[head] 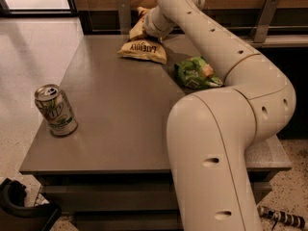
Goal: Move brown chip bag near 7up can
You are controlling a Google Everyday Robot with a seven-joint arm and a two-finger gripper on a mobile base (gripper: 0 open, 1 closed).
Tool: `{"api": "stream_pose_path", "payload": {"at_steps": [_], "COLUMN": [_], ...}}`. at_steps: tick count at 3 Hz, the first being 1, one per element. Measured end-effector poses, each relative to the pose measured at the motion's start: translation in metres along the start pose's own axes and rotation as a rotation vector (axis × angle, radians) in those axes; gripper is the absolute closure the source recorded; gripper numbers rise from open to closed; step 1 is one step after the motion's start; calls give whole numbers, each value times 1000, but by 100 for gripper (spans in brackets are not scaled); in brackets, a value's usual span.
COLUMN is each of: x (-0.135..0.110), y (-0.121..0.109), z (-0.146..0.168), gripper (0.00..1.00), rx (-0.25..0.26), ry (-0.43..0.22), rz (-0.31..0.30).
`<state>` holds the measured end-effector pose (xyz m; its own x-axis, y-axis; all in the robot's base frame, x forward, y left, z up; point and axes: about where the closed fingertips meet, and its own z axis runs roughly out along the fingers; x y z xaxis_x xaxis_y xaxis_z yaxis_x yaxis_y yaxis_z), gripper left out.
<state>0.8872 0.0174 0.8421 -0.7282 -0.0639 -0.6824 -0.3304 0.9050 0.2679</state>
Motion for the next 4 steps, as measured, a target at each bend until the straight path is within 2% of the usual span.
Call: {"api": "stream_pose_path", "payload": {"at_steps": [4], "x": [0], "y": [0], "z": [0], "gripper": [100], "rx": [0], "ry": [0], "rz": [0]}}
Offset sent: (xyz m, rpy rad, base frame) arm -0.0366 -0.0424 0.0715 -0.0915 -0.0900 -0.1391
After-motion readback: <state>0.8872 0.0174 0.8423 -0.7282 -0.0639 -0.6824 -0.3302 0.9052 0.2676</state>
